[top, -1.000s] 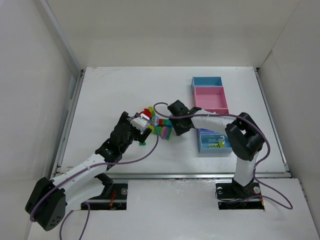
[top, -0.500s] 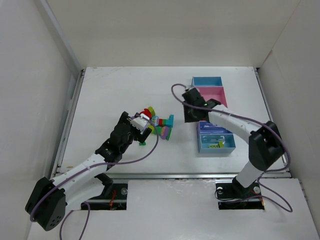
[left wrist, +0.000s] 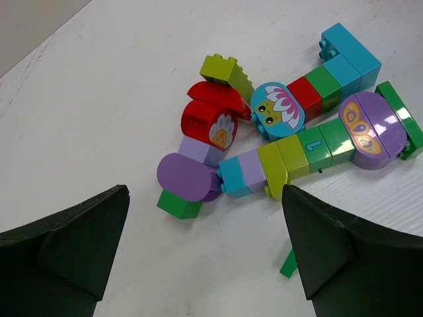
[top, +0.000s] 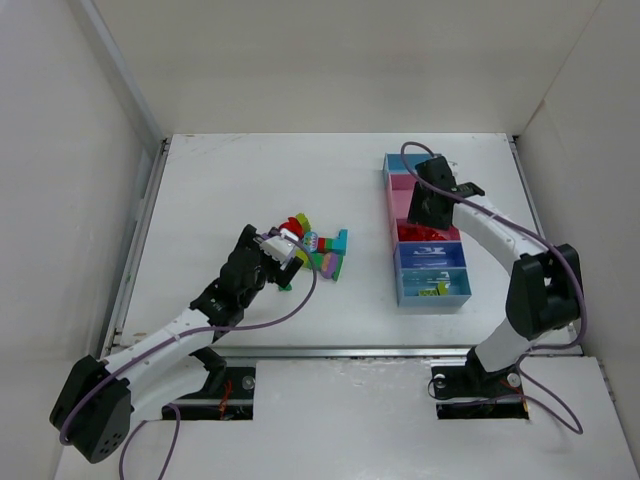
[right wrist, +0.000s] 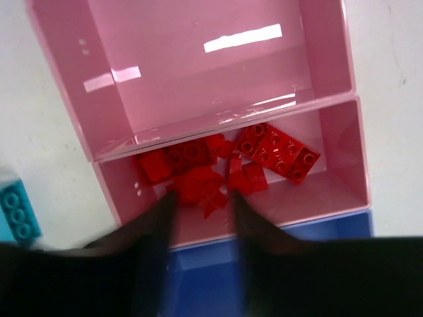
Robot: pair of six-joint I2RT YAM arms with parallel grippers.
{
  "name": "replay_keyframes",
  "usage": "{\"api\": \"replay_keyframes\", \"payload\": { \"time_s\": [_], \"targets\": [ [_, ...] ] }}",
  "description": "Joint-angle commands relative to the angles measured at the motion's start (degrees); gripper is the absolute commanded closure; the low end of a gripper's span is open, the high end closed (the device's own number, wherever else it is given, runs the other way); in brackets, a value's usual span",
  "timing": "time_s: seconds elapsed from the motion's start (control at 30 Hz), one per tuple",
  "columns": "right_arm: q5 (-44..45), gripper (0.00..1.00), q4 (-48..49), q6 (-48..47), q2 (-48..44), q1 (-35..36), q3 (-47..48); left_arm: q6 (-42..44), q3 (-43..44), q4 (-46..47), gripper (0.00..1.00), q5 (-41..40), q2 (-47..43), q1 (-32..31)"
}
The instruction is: Sort the legos into containers by color
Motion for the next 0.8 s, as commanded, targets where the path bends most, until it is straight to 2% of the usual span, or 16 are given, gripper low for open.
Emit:
{"api": "replay_keyframes", "payload": {
  "time_s": [0.0, 0.07, 0.2, 0.37, 0.47, 0.5, 0.63, 0.7, 0.77],
  "targets": [
    [-0.01, 0.37, -0.53, 0.55, -0.55, -0.42, 1.51, -0.10, -0.45, 2.25, 0.00, -0.61, -1.41, 0.13],
    [-0.01, 0.21, 0.69, 0.55, -1.17, -0.95, 1.51, -0.10, -0.45, 2.25, 0.00, -0.61, -1.41, 0.13],
    [-0.01, 0.10, 0.01, -0.77, -1.70, -0.95, 3.87, -0.10, -0.45, 2.25, 0.00, -0.61, -1.41, 0.13],
    [1.05, 0.10, -0.01, -4.18, -4.50, 1.15, 5.64, -0.10, -0.45, 2.87, 0.00, -0.08, -1.41, 0.13],
    [-5.35, 0.10, 4.91, -10.06, -6.09, 5.90, 5.02, -0.10, -0.45, 2.87, 0.00, -0.08, -1.41, 0.13],
    [-9.89, 0.10, 4.92, -11.13, -5.05, 6.78, 5.89, -0.10, -0.45, 2.87, 0.00, -0.08, -1.41, 0.13],
    [-11.00, 0.10, 2.55, -14.65, 2.86, 14.23, 10.73, -1.24, -0.45, 0.86, 0.00, 0.44, 0.87, 0.13],
    [-11.00, 0.10, 2.55, -15.18, 7.43, 16.36, 13.19, -2.73, 2.26, -0.82, 0.00, 0.44, 3.85, 0.13],
    [-15.20, 0.10, 4.64, -15.18, 9.72, 17.77, 15.21, -2.74, 4.54, -0.82, 0.00, 0.44, 6.14, 0.13]
  ]
}}
